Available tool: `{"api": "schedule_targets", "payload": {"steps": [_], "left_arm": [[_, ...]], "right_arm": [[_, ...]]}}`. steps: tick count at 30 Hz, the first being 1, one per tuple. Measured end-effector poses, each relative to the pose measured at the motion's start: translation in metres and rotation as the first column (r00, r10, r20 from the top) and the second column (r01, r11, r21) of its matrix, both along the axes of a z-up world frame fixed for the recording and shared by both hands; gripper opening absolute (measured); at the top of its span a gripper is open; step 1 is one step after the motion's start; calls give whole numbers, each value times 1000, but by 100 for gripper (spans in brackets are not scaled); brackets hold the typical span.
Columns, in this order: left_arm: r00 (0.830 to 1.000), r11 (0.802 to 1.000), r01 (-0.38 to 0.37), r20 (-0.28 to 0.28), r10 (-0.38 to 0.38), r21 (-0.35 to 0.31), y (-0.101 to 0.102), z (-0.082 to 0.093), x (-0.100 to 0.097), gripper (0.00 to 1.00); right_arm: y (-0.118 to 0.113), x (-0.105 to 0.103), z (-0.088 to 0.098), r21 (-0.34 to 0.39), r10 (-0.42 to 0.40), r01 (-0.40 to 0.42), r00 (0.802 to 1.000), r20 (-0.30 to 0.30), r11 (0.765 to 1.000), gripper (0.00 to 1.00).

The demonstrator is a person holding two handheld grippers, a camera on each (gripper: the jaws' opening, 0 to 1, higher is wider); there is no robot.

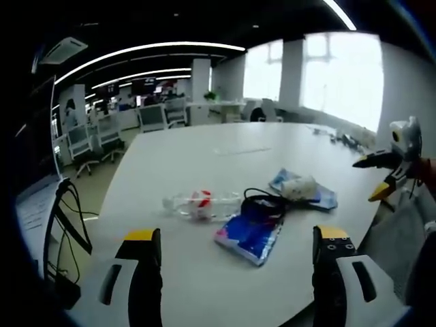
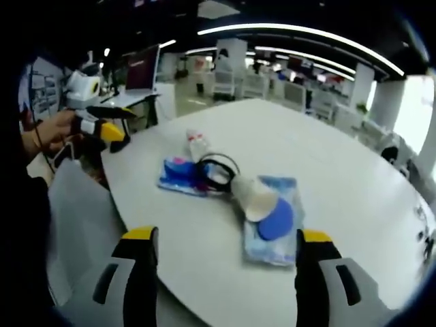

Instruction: Arrange the tabletop items into an orderly group along one side of the table until the central work area is clear of visible clutter.

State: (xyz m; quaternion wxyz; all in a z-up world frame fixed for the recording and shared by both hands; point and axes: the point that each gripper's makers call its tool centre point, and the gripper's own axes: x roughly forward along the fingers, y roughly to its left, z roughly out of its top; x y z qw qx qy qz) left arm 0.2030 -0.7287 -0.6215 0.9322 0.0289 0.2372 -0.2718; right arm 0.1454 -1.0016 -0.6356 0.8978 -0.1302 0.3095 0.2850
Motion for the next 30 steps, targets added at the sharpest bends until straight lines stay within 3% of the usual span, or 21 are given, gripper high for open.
{"api": "schedule_targets", "payload": {"steps": [30], "left_arm": [[999,999,41,-17,-40,23,-6,-8,20,87]], "right_arm": [[51,45,-3,28,162,-161,986,-41,987,77]]}}
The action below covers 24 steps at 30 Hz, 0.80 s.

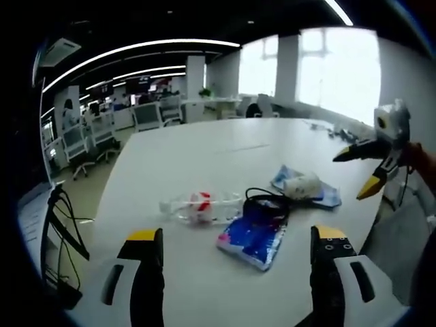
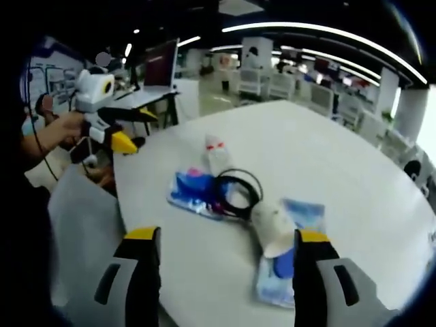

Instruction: Arrange the tabletop items into an orderly group along one side of the table until the central work area is clear of visible clutter.

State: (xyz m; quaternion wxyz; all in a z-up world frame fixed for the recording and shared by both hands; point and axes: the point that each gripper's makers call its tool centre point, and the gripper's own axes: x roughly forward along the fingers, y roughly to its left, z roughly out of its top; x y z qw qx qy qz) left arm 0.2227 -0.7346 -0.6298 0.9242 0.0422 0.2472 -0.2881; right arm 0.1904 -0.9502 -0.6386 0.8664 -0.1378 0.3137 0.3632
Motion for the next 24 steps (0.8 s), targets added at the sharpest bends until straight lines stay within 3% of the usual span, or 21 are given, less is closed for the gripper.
{"api": "schedule_targets", "payload": {"steps": [16,24], "left_arm": [[999,1000,20,-29,-20,-11,-6,-18,6,85],[999,1000,15,-35,-15,-13,-4,-29,24,82]], "right_arm": [[29,22,-7,38,82,-82,997,-11,996,75],[44,36,-7,70,97,-97,995,8,993,72]]}}
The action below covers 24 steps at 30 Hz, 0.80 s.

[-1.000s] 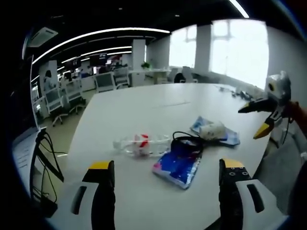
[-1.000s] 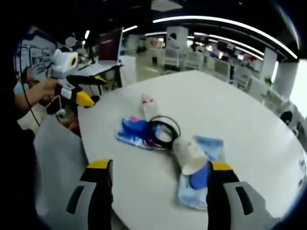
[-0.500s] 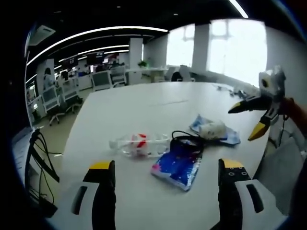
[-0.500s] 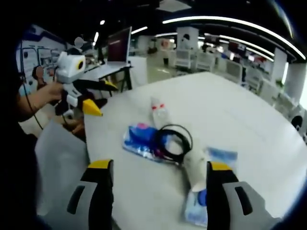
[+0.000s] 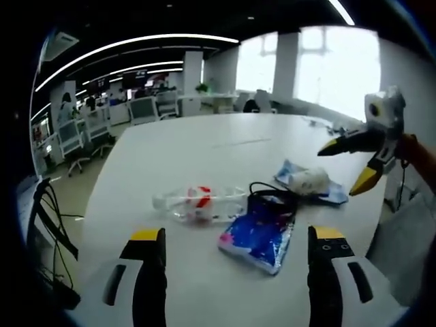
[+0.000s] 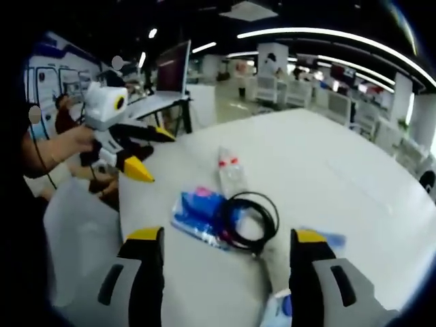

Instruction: Arrange the tabletop items into an orderly group along one side of the table until the central work area is clear of visible clutter.

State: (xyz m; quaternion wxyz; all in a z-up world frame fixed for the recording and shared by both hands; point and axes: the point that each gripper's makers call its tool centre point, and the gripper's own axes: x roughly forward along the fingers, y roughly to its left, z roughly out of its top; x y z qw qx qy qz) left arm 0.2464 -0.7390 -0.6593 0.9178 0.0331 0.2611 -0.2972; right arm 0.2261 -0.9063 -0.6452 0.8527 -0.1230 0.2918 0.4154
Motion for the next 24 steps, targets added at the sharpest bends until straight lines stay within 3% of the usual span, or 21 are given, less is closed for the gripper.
{"api": "schedule_targets", "payload": {"steps": [11,24], "left_arm": [[999,999,-37,-1,37,-33,4,-4,18,81],[999,998,-50,-12,50,-29,10,-14,32,80]], "right_arm": [[24,19,-9,40,19,-19,1000,4,999,66],[47,42,-19,58,54,-54,998,14,997,62]]}}
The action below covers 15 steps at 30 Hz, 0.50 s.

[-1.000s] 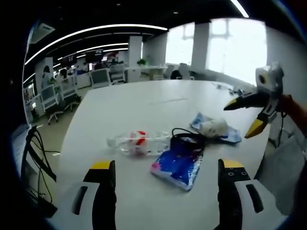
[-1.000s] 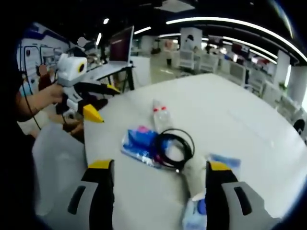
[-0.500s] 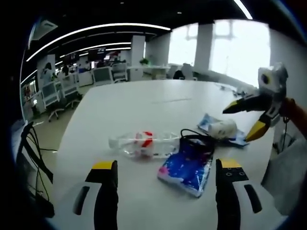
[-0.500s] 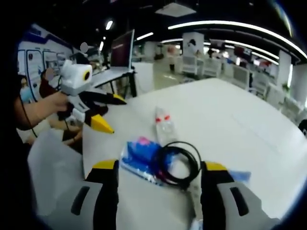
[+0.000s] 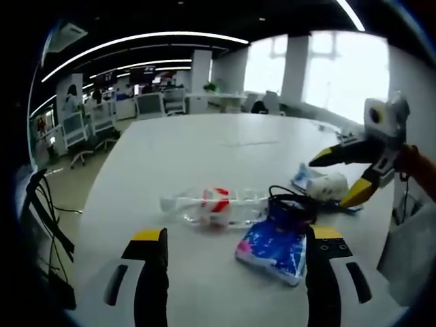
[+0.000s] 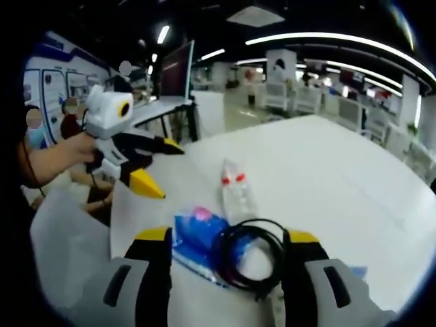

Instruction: Arrange the tabletop items into an orderly group along one side of the table until the central work area is clear of visible clutter.

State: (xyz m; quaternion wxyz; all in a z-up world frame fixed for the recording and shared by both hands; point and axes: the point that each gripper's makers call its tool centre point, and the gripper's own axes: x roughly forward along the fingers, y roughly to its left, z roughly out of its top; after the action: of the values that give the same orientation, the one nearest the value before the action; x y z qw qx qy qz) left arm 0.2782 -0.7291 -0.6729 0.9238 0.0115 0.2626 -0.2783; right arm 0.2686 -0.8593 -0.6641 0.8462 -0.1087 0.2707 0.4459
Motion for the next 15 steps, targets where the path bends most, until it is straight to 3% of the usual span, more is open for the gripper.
{"api": "schedule_targets", "payload": {"steps": [15], "left_arm": [[998,998,-24,-53,21,-65,0,-18,11,78]], "right_arm": [[23,28,-17,7,20,-21,999,36,1000,56]]}}
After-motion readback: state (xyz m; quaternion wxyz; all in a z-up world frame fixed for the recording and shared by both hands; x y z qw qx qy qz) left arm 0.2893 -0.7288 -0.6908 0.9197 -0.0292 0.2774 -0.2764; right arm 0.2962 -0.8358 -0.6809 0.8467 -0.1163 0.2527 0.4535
